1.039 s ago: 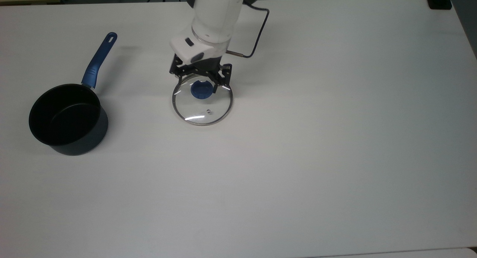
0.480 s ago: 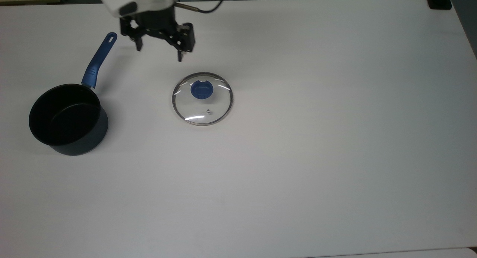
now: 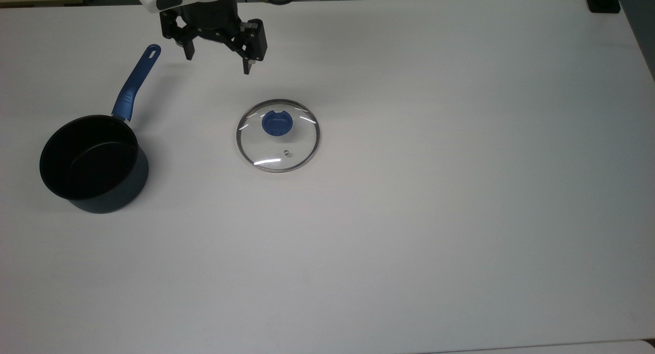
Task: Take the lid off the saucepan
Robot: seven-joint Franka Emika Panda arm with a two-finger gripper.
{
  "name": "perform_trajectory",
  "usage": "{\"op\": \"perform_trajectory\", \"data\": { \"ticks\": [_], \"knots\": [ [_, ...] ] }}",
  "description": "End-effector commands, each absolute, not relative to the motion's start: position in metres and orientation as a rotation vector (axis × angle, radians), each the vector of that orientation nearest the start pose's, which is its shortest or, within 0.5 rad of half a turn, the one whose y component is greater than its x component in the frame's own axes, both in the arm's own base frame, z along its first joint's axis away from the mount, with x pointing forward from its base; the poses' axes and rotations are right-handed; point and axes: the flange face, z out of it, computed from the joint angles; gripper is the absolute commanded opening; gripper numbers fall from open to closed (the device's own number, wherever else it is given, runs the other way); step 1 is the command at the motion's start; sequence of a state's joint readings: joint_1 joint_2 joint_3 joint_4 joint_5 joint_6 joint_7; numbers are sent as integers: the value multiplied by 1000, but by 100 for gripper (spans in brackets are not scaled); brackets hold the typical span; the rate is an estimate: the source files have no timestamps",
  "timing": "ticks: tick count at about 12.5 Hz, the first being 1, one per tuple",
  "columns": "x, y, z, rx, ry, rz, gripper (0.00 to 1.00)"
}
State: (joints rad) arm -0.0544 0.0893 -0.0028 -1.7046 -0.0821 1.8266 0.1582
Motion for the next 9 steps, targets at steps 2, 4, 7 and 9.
{"op": "perform_trajectory", "data": {
  "ticks": [2,4,7,9],
  "knots": [
    [591,-33,537,-3142,301,-32,100],
    [590,-34,539,-3142,304,-35,100],
    [589,-40,554,-3141,317,-50,100],
    [586,-45,560,-3143,327,-20,100]
  ]
}}
